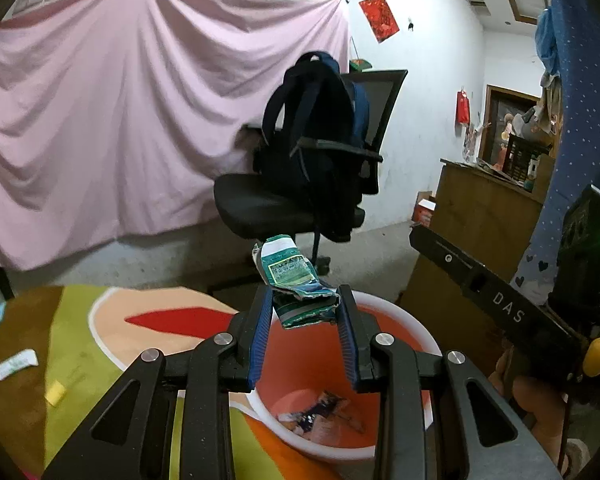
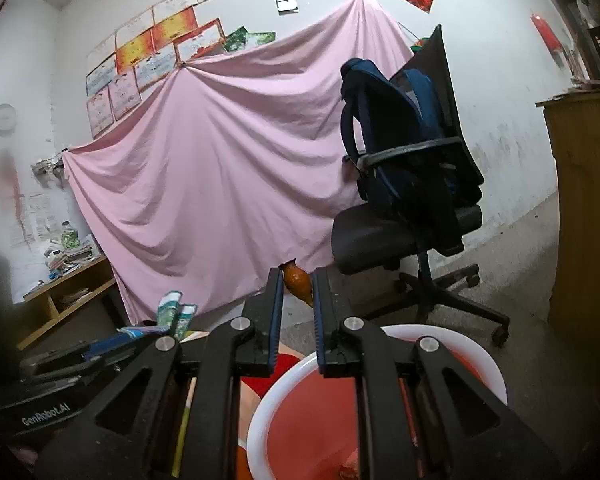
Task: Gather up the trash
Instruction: 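Carry the green card packet over the bucket with the left tool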
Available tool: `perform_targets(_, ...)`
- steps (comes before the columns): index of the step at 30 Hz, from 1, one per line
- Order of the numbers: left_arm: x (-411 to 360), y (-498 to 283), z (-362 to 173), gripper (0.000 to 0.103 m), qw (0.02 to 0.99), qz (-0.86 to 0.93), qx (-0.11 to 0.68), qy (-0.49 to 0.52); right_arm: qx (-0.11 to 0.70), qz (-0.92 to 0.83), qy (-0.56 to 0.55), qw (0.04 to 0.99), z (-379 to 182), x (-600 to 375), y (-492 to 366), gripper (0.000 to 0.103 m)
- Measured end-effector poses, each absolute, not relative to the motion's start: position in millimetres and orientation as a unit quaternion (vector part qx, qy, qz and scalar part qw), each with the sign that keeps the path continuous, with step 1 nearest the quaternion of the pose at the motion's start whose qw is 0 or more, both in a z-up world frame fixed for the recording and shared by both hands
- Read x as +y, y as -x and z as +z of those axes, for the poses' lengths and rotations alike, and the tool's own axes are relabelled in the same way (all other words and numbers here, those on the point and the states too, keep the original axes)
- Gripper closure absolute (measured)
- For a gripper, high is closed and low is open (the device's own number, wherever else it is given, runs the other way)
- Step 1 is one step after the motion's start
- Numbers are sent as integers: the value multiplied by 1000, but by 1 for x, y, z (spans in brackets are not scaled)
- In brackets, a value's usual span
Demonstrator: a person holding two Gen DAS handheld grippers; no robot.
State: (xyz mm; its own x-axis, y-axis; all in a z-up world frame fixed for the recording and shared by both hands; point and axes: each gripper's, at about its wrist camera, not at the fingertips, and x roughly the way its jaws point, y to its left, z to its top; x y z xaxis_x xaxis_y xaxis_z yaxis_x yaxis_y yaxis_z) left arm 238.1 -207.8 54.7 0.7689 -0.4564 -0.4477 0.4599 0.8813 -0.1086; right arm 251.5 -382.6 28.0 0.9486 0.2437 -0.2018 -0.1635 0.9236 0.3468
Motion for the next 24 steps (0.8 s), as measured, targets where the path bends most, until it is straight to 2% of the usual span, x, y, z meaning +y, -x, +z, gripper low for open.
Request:
perform_targets(16, -205, -259, 43, 75, 919, -262, 293, 34, 144, 94, -180, 969, 21, -387, -258, 59)
perform_targets(18, -206, -260, 41, 74, 918, -263, 294, 34, 145, 92, -183, 968, 20, -388, -258, 59)
perform_targets(20, -206, -260, 41, 68, 919, -262, 294, 34, 145, 90, -184, 968, 20, -389, -258, 59)
perform_targets(24, -203, -260, 41, 67, 921, -258, 289, 40, 147, 88, -185, 968, 19, -389, -258, 59)
